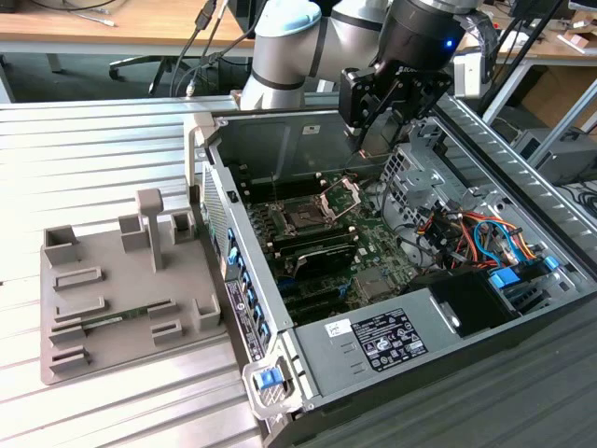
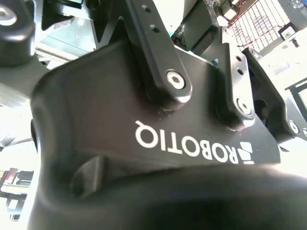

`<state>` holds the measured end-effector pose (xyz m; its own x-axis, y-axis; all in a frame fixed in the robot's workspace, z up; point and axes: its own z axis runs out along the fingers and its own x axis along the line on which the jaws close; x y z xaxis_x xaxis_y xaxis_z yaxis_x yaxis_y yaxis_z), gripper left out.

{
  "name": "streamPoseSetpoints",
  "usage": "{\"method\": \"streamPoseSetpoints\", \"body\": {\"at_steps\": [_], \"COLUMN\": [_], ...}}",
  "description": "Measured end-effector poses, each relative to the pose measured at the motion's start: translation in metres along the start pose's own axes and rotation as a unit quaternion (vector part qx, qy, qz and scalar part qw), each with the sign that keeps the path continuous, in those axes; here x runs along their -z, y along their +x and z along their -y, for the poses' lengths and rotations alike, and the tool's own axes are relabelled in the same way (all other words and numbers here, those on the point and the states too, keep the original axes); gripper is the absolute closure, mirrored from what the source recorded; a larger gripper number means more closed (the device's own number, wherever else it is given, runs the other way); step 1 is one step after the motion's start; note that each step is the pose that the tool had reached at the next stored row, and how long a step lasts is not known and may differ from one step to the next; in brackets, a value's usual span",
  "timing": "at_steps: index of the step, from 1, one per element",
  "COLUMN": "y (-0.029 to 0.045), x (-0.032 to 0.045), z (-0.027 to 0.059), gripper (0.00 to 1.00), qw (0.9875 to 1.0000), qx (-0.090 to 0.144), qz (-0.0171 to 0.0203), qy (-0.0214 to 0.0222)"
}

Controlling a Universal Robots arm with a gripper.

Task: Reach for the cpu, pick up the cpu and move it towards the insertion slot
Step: 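Pick up the cpu and move it towards the insertion slot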

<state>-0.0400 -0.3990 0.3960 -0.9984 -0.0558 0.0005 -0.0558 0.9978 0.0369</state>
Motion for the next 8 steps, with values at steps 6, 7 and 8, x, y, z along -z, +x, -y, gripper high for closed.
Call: {"method": "streamPoseSetpoints", "body": {"at_steps": [6,7,8], "y": [-0.0037,-0.0045,-0.0051], "x": [0.0000,0.0000,0.0000], "z": [0.0002,0.0003,0.0003], "gripper": [0.45,0.45,0.45], "qw": [1.0000,1.0000,1.0000], "qx": [0.000,0.000,0.000], "qz": [0.0000,0.0000,0.0000], "qy": [0.0000,0.0000,0.0000]}}
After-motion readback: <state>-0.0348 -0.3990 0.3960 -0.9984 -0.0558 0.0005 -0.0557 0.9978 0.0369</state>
